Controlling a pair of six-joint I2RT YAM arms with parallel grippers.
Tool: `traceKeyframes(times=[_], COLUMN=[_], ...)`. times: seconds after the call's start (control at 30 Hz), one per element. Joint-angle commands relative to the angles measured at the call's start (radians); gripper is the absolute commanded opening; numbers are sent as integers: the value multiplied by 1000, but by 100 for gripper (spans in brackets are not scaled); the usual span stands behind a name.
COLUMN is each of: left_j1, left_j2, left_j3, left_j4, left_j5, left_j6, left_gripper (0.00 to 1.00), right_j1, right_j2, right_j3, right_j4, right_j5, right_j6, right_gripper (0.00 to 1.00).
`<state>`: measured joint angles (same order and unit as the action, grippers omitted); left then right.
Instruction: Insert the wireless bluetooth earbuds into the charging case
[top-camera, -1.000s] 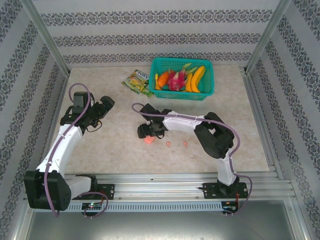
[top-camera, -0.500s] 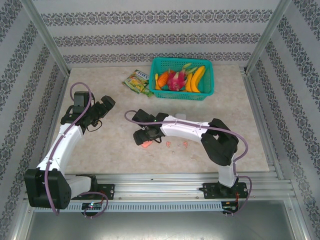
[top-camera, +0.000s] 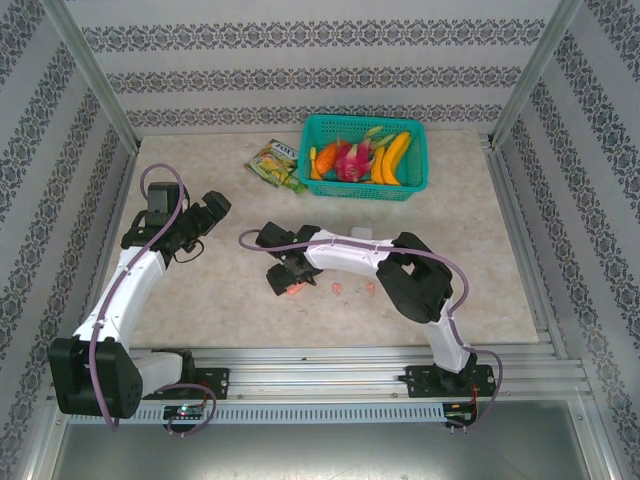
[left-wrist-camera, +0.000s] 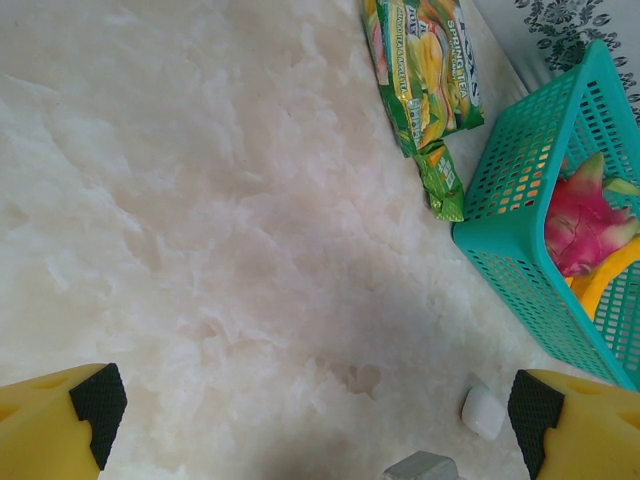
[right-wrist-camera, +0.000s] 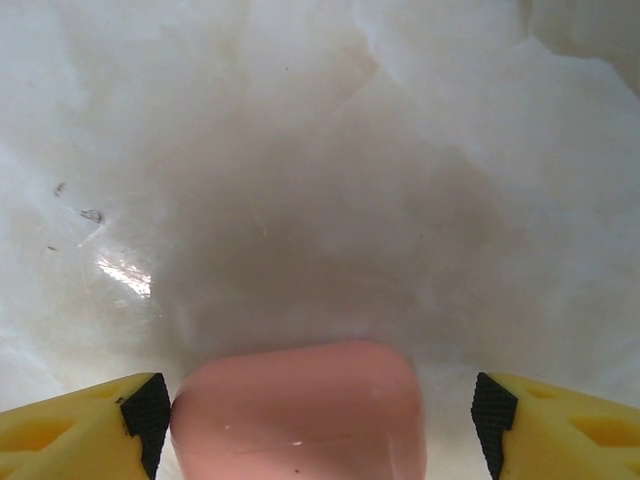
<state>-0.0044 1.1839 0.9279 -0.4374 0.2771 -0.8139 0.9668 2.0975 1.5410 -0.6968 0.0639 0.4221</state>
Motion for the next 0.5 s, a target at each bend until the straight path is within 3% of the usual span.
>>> traceKeyframes(times=[0.0, 0.47], left_j1=[12, 12], left_j2=[1, 3], left_j3=[28, 18], left_j4=[15, 26], left_j5=[1, 6], left_j6=[25, 19], left_gripper=[100, 100], right_j1=[12, 33], right_j2=[26, -16], right_j3=[16, -79], right_j4=[-38, 22], right_j5=[17, -13], right_j6=[-21, 15], right_gripper=[79, 77])
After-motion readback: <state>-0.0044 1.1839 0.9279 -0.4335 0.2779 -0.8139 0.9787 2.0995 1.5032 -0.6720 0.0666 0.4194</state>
